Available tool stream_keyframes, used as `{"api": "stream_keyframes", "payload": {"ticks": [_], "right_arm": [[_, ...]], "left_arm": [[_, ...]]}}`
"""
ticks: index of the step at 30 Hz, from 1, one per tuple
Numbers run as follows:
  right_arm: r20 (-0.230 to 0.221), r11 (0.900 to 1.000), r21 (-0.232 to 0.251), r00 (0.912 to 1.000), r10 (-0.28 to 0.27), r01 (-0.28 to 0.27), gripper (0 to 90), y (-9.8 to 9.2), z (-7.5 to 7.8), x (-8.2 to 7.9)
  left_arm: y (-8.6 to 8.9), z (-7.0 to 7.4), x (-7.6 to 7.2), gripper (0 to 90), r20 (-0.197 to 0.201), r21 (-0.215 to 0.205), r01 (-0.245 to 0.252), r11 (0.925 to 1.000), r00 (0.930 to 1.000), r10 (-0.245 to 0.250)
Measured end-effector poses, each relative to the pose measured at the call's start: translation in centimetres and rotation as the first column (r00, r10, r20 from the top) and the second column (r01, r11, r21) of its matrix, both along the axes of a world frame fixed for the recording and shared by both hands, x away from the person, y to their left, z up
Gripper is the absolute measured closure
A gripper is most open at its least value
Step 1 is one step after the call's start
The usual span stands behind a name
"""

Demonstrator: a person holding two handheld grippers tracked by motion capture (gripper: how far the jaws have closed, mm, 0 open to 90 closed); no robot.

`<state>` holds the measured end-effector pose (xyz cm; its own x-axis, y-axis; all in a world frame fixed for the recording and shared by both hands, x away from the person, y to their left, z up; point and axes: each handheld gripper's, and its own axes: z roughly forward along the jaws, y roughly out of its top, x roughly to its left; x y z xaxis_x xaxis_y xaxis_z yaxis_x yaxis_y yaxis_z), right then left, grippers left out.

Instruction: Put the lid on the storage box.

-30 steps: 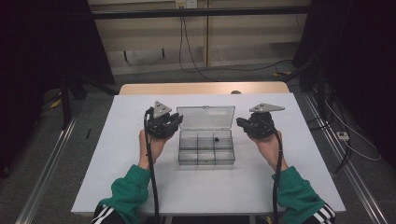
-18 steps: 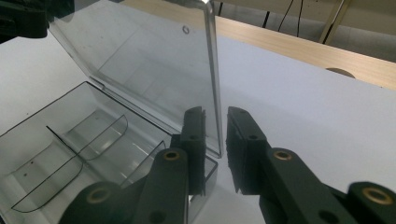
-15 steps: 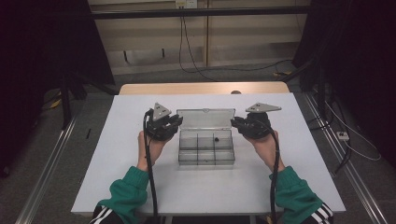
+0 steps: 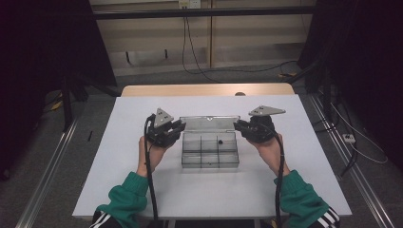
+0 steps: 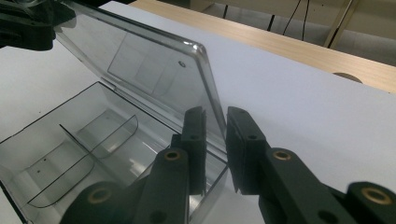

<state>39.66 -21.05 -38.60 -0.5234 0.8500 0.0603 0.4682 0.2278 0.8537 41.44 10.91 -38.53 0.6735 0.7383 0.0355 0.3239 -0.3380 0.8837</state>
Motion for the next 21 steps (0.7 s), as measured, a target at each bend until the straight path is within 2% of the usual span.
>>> {"api": "stream_keyframes", "payload": {"ticks": [21], "right_arm": [[-0.005, 1.000, -0.011, 0.9999, 0.009, -0.009, 77.4, 0.1, 0.0, -1.2]], "left_arm": [[0.4, -0.3, -1.0, 77.1, 0.016, 0.020, 0.039, 0.9990, 0.9991, -0.040]]}}
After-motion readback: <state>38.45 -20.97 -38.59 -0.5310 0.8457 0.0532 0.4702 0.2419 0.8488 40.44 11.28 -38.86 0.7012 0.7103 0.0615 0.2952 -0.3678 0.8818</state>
